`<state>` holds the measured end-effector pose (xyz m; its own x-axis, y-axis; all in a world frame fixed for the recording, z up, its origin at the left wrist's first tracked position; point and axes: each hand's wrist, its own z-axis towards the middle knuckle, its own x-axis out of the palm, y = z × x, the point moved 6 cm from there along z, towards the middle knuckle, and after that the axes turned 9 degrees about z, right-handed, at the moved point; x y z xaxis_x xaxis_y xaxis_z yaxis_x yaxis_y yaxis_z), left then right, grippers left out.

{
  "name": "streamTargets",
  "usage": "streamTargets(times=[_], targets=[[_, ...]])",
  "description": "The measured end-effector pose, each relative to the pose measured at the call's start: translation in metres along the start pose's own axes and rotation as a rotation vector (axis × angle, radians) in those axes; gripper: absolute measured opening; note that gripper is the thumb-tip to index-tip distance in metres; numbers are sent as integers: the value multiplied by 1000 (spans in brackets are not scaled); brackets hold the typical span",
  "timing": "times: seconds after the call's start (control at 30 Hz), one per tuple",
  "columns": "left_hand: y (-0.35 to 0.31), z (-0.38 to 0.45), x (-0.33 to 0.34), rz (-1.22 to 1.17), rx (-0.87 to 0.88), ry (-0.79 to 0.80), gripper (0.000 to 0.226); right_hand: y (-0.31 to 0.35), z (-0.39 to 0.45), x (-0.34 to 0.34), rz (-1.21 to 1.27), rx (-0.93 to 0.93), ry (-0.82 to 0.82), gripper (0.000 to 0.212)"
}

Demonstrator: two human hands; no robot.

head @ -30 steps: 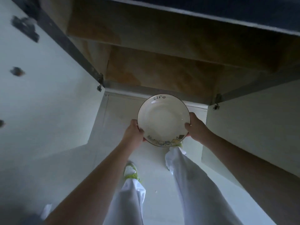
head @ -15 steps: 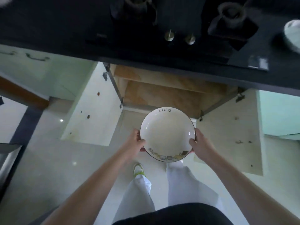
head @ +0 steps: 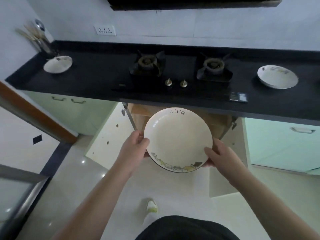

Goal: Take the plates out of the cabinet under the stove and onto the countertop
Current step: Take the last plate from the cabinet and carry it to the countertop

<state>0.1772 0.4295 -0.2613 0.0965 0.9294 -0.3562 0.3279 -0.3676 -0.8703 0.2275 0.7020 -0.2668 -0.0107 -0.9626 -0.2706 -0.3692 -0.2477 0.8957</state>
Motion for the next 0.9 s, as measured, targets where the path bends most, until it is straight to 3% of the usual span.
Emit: streamTargets(times=[0.2, 0.37, 0.63, 0.9], targets=[[-37, -46, 36, 104, 123, -90, 22, 22, -31, -58, 18, -95, -23, 26], [-28, -78, 18, 33, 141, -172, 24, 42, -41, -50, 18, -170, 73, 28], [4, -104, -54, -42, 128, -291, 26, 69, -45, 28, -32, -262, 169, 31], [58, -126, -171, -145, 72, -297, 34, 103, -50, 160, -91, -267, 266, 37]])
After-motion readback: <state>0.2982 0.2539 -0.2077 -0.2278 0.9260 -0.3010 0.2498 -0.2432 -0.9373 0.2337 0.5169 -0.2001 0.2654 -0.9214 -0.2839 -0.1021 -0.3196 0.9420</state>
